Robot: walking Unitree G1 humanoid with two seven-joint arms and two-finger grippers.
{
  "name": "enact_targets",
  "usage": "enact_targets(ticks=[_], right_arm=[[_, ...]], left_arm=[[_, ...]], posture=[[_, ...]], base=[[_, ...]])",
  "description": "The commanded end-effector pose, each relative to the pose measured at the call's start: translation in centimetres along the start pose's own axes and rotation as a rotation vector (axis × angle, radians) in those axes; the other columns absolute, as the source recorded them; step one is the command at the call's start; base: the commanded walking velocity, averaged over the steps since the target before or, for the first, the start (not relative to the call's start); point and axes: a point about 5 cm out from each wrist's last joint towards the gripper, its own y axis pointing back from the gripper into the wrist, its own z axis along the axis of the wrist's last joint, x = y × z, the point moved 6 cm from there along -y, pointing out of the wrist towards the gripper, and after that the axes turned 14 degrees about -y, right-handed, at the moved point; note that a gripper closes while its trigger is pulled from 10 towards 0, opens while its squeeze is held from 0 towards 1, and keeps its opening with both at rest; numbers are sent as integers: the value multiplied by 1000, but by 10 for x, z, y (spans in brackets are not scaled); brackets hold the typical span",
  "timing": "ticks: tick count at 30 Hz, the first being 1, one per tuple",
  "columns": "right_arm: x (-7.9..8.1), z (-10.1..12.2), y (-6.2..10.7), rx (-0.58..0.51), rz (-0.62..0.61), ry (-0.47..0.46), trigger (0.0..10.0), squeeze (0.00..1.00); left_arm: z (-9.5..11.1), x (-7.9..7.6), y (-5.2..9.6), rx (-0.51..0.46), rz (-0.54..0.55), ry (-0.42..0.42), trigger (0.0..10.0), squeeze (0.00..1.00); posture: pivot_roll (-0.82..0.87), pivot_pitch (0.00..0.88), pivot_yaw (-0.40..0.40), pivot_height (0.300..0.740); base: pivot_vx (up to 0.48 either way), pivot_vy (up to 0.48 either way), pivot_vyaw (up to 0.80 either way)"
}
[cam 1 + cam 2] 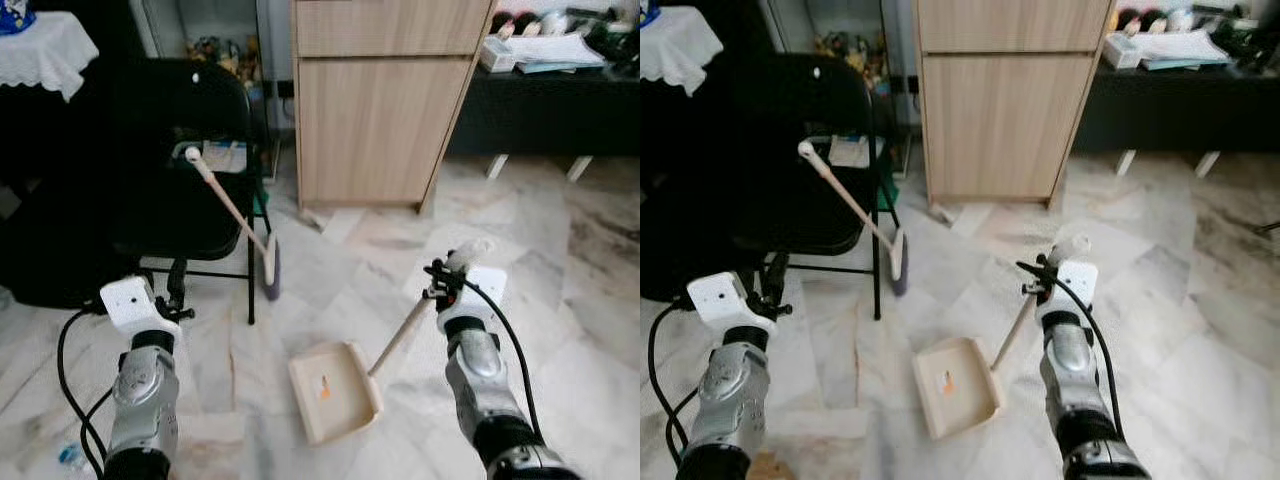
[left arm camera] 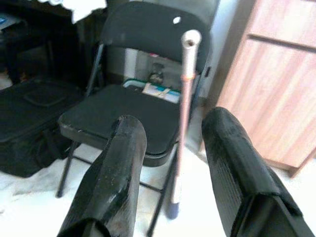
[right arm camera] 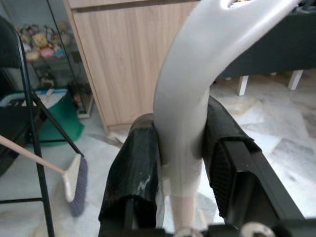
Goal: Sweep floor
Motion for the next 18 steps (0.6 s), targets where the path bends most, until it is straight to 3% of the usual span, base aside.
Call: enact_targets(ticks=[1, 6, 10, 18], right_arm=[[2, 11, -3, -42, 6, -12, 10000, 0], [0, 10, -4, -36, -10, -22, 10000, 0], [-1, 9, -3, -35, -12, -25, 10000, 0], [5, 9, -3, -43, 9, -13, 10000, 0]], left_arm=[[-2, 4, 0, 12, 1, -8, 10000, 0], [-2, 5, 0, 12, -1, -8, 10000, 0], [-1, 6, -1, 10, -4, -10, 10000, 0], [-2, 6, -1, 13, -5, -10, 10000, 0]], posture=[[-44, 142, -23, 740], [-44, 145, -20, 740], [-43, 148, -20, 740], [-43, 151, -21, 740]], base=[[255, 0, 0], [254, 0, 0], [251, 0, -741], [253, 0, 0]])
